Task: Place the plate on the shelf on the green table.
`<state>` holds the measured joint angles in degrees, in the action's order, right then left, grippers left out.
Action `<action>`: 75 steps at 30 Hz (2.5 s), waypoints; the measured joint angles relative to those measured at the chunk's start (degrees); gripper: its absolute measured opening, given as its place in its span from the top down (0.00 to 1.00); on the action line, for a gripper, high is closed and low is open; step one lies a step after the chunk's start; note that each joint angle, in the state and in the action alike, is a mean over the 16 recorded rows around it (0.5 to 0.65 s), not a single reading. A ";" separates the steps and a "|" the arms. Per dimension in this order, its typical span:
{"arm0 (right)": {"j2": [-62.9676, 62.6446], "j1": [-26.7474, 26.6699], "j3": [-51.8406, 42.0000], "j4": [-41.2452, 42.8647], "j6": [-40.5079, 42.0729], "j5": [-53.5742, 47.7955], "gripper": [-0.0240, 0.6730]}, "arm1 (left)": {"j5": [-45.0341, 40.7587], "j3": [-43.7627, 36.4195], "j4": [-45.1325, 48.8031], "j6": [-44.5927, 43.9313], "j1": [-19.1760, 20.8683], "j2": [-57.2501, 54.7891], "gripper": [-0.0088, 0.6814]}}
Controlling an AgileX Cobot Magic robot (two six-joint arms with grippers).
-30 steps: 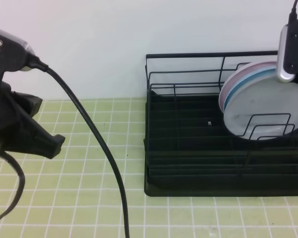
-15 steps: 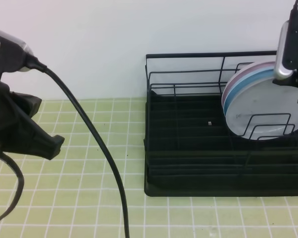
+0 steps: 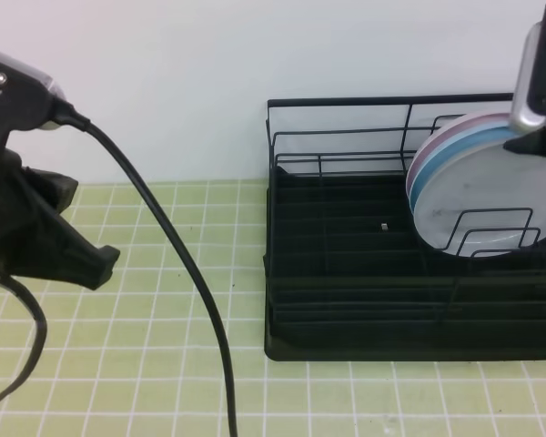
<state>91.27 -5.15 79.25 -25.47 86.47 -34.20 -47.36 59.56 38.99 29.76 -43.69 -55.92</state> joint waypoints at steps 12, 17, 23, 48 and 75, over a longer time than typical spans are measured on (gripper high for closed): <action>-13.35 0.00 -0.01 -2.62 -24.57 -6.09 0.69 | 0.52 -0.49 6.16 5.32 0.00 6.25 0.99; -19.57 0.00 -0.50 -2.48 -36.71 -11.06 0.88 | 1.33 -3.08 6.79 6.30 0.00 11.88 0.99; -27.59 0.00 -3.48 -2.11 -45.48 -16.45 0.96 | 2.38 -9.72 5.94 6.47 0.00 19.90 0.99; -73.89 0.00 -51.57 -8.75 -52.34 -4.48 0.96 | 9.10 -31.48 5.50 6.47 0.00 32.68 0.99; -79.80 0.01 -57.31 -8.66 -52.24 -2.21 0.97 | 10.97 -33.88 5.69 6.47 0.00 32.60 0.99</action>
<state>11.48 -5.14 21.94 -34.13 34.24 -36.41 -36.40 25.69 44.67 36.22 -43.69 -23.32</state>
